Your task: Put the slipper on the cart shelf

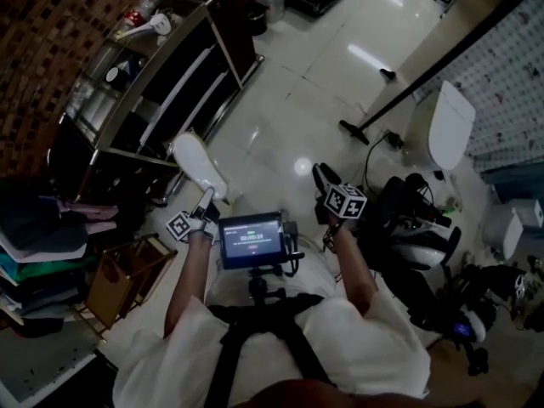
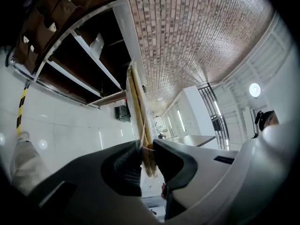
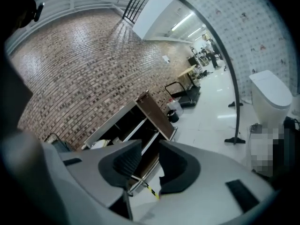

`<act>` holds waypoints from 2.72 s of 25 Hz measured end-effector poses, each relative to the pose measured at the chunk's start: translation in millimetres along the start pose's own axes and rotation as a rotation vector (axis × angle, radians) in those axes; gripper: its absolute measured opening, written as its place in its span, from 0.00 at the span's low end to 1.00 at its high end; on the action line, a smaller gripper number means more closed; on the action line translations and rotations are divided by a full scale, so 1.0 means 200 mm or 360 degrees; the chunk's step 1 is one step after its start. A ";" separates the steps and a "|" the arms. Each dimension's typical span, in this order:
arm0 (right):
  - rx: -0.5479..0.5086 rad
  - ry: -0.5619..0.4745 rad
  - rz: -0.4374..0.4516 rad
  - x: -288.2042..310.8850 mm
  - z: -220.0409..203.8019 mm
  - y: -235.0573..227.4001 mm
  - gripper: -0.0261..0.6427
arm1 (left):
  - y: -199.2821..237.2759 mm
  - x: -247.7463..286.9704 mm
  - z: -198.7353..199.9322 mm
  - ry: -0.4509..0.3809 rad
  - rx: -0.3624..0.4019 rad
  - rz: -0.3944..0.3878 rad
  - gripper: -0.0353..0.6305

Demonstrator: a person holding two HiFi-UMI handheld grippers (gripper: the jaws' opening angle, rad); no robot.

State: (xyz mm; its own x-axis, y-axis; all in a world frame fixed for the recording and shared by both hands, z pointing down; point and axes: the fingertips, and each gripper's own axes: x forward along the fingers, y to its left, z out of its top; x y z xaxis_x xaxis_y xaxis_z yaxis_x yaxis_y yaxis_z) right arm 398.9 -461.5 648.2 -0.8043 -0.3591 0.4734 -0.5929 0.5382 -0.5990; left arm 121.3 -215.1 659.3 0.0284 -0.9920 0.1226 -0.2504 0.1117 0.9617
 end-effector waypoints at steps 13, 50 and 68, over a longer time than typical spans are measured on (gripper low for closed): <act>-0.0085 0.0034 0.0273 0.66 0.39 0.51 0.22 | 0.13 0.30 0.37 -0.0036 -0.0129 0.0010 0.14; -0.0270 0.0869 0.0942 2.04 0.63 1.27 0.28 | 0.34 0.84 1.23 -0.0502 -0.0417 -0.0020 0.13; 0.0036 0.1648 0.1350 2.28 0.29 1.24 0.44 | 0.28 1.19 1.27 -0.0833 -0.0399 -0.0129 0.13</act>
State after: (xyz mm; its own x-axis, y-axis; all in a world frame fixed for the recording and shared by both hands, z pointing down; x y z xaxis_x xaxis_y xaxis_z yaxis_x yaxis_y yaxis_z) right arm -116.8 -536.3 678.3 -0.5273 0.8221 0.2146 0.0627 0.2895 -0.9551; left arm -131.9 -460.3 680.0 -0.4599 -0.8875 -0.0299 -0.0292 -0.0185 0.9994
